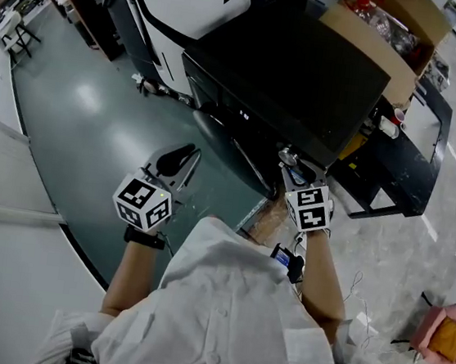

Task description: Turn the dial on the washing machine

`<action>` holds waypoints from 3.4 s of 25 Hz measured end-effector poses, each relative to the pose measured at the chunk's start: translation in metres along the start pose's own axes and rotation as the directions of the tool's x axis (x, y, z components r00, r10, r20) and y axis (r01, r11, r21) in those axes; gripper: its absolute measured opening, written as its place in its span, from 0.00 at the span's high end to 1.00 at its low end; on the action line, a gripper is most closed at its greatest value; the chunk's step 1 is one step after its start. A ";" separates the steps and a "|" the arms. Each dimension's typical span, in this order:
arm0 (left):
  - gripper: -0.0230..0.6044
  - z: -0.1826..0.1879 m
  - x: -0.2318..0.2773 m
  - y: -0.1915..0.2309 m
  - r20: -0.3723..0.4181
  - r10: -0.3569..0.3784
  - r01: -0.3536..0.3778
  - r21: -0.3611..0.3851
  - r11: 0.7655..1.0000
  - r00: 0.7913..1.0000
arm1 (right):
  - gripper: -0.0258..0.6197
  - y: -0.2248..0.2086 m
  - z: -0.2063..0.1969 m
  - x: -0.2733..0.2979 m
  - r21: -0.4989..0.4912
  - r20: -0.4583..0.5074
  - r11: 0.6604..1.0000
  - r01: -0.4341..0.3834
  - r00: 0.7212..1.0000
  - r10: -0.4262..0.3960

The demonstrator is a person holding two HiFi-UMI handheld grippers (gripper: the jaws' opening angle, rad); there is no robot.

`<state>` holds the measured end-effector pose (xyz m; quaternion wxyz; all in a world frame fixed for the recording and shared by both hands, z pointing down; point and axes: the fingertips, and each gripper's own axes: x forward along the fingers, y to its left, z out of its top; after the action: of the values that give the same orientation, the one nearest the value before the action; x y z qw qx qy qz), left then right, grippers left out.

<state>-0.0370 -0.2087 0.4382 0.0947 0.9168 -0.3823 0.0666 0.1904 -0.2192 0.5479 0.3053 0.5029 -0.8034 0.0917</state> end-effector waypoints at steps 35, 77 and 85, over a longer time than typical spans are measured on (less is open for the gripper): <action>0.87 -0.012 0.003 0.014 -0.001 -0.002 0.002 -0.029 1.000 1.000 | 0.67 -0.006 -0.037 0.027 0.118 -0.238 0.993 0.024 0.971 0.005; 0.87 -0.011 0.016 0.013 -0.013 -0.009 0.009 -0.025 1.000 1.000 | 0.64 0.001 -0.065 0.041 0.186 -0.306 0.982 -0.026 0.948 0.083; 0.87 -0.010 0.018 0.014 -0.015 -0.009 0.008 -0.019 1.000 1.000 | 0.62 0.009 -0.072 0.052 0.226 -0.311 0.972 -0.059 0.941 0.129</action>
<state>-0.0355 -0.2286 0.4528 0.1067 0.9169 -0.3783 0.0696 0.1950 -0.2211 0.6368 0.3727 0.4716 -0.7510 0.2732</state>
